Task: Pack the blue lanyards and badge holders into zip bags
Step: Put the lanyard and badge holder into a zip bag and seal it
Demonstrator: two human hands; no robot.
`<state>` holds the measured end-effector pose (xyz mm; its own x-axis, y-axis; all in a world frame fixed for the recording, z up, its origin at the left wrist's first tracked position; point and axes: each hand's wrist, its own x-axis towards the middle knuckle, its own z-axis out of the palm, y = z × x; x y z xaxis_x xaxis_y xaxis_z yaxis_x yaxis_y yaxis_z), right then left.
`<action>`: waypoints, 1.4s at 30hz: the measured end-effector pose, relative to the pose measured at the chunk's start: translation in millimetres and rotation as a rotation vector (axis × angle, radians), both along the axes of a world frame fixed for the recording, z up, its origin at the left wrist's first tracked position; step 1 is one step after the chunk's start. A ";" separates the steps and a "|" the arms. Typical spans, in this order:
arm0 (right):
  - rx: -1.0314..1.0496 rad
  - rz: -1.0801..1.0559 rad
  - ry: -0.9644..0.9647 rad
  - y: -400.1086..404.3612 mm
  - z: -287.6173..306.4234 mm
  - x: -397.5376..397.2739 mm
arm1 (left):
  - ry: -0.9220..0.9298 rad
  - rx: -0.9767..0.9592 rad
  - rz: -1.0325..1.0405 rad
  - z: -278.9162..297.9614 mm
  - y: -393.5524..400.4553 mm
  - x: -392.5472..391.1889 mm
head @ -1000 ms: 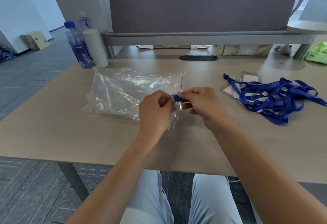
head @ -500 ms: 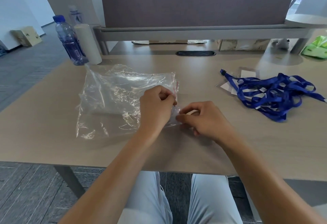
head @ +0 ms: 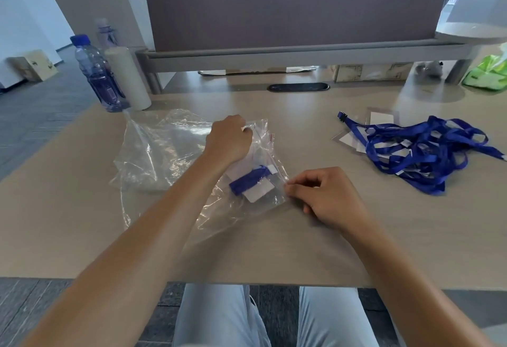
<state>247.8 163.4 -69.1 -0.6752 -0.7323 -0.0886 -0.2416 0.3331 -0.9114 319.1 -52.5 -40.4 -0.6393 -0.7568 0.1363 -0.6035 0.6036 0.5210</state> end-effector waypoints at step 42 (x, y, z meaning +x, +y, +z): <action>-0.447 -0.273 0.632 57.1 195.3 -78.8 | 0.869 0.092 -0.569 167.3 129.8 -52.1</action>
<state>168.9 220.4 126.2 -0.6595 -0.4104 0.6298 -0.7171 0.0921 -0.6909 267.0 77.3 126.9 -0.6137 -0.4050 0.6777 0.3631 0.6175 0.6978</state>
